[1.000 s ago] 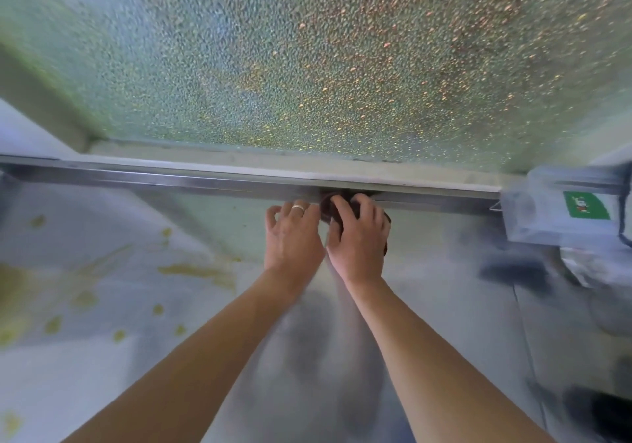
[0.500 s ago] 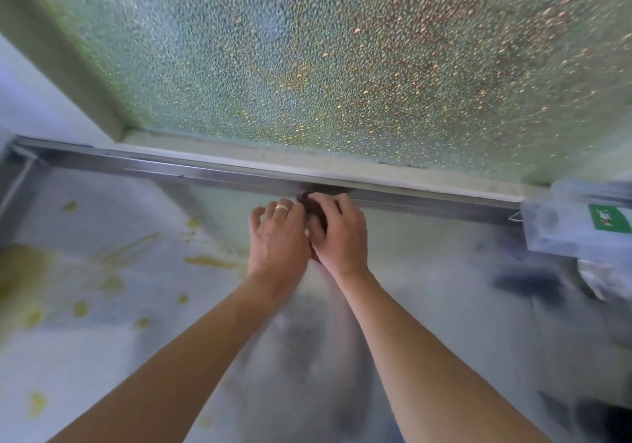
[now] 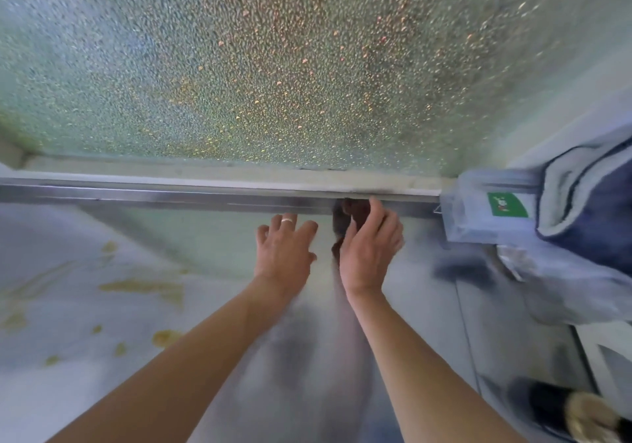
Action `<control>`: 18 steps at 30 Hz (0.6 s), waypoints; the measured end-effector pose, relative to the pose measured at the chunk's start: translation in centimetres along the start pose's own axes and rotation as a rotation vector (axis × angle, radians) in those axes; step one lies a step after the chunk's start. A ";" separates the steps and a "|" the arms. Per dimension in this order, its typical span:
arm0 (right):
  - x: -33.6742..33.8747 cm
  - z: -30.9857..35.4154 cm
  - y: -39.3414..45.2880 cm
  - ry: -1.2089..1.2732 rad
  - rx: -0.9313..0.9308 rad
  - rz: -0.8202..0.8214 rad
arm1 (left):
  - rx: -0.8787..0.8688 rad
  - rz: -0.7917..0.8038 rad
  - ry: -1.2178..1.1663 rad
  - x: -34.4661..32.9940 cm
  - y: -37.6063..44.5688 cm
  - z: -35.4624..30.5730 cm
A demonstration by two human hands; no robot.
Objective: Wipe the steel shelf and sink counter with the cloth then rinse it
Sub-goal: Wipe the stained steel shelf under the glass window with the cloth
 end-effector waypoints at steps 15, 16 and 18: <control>1.7 -3.1 3.5 0.065 -0.240 -0.129 | -0.108 0.008 0.132 0.8 3.0 -4.8; 1.2 -3.0 3.4 0.065 -0.180 -0.057 | -0.126 -0.002 0.134 0.6 3.1 -5.5; 0.2 -3.2 3.4 0.105 -0.085 0.094 | -0.122 0.016 0.137 -0.4 3.2 -6.3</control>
Point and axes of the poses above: each hand's wrist, its own y-axis towards the middle knuckle, its own x-axis out of the back of the hand, z = x × y, the point moved 6 cm from there along y, towards the middle knuckle, and after that the axes turned 3 degrees about -y, right-handed, at the moved point
